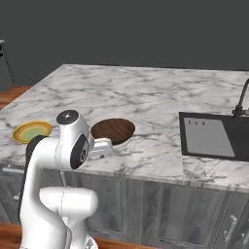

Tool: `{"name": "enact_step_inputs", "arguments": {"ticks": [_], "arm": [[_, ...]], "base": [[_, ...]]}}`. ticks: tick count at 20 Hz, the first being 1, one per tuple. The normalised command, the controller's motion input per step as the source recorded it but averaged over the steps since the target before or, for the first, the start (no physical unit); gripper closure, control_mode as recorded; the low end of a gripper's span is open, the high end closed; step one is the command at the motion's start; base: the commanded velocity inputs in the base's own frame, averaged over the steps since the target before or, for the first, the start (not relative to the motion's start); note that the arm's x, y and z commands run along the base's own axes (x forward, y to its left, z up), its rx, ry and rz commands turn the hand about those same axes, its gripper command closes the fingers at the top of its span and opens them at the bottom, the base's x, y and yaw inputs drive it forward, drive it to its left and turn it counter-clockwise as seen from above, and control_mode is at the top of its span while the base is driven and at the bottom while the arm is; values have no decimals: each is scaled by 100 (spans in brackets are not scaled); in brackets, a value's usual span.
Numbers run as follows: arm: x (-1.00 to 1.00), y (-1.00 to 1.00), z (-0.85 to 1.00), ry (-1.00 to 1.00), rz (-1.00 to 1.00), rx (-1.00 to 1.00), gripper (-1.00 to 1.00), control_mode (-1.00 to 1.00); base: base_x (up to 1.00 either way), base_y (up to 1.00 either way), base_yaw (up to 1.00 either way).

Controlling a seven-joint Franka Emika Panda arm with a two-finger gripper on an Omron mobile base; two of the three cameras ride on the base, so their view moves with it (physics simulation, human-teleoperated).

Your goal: Move the bowls from the cabinet to the plates on the dining table.

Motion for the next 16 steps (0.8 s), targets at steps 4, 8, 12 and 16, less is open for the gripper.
{"name": "enact_step_inputs", "arguments": {"ticks": [4,8,12,16], "arm": [[0,0,0,0,0,0,-100,100],[0,0,0,0,0,0,-100,100],[0,0,0,0,0,0,-100,100],[0,0,0,0,0,0,-100,100]], "base": [[-23,77,0],[-18,97,0],[-20,100,0],[-16,100,0]]}}
